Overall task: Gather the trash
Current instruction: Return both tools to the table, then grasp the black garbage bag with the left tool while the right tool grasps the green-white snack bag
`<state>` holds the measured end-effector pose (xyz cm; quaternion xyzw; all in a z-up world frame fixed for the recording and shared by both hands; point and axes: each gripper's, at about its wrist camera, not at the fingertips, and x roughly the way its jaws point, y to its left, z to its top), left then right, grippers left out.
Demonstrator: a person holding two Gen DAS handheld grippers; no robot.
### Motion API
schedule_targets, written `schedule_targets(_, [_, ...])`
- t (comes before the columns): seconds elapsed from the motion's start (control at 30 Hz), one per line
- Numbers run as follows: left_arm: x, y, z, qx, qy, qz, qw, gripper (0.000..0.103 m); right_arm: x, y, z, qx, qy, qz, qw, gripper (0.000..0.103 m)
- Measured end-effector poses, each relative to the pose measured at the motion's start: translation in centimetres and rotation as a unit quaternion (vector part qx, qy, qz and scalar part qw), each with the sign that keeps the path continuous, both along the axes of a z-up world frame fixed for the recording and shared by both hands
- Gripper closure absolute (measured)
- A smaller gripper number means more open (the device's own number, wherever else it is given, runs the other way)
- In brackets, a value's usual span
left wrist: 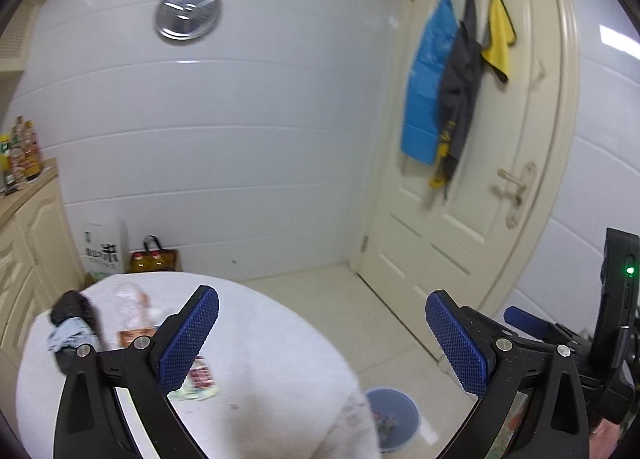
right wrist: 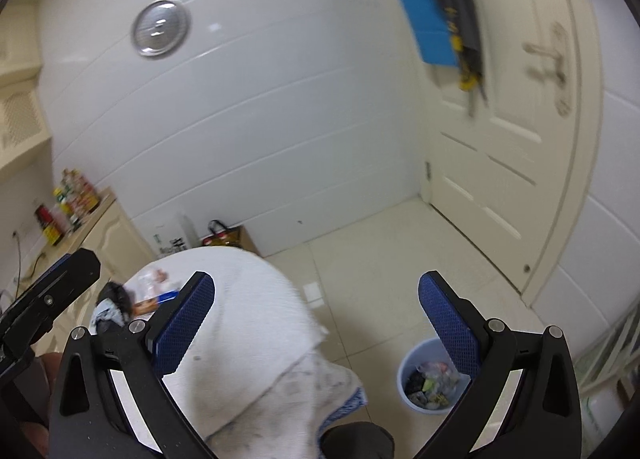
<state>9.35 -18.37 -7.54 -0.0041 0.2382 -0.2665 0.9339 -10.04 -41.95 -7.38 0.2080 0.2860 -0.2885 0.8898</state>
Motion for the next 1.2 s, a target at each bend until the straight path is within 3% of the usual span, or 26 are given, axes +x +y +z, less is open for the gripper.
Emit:
schedule_targets(0.33, [-6.5, 7.5, 0.1, -0.004, -0.018, 0.084, 0.9963, 0.001, 5.4, 7.2, 0.9, -0.038, 0.007, 0.074, 0.996, 0.0])
schedule_targets(0.7, [-10.9, 12.0, -0.9, -0.002, -0.016, 0.165, 0.9862, 0.001, 10.5, 13.1, -0.3, -0.058, 0.02, 0.159, 0.985, 0.0])
schedule_targets(1.0, [-8.9, 11.8, -2.0, 0.015, 0.017, 0.203, 0.9789, 0.001, 15.2, 15.5, -4.8, -0.038, 0.079, 0.205, 0.975, 0.0])
schedule_targets(1.2, [-4.1, 10.6, -3.5, 0.033, 0.055, 0.22, 0.9734, 0.001, 17.7, 15.4, -9.5, -0.018, 0.121, 0.217, 0.969, 0.0])
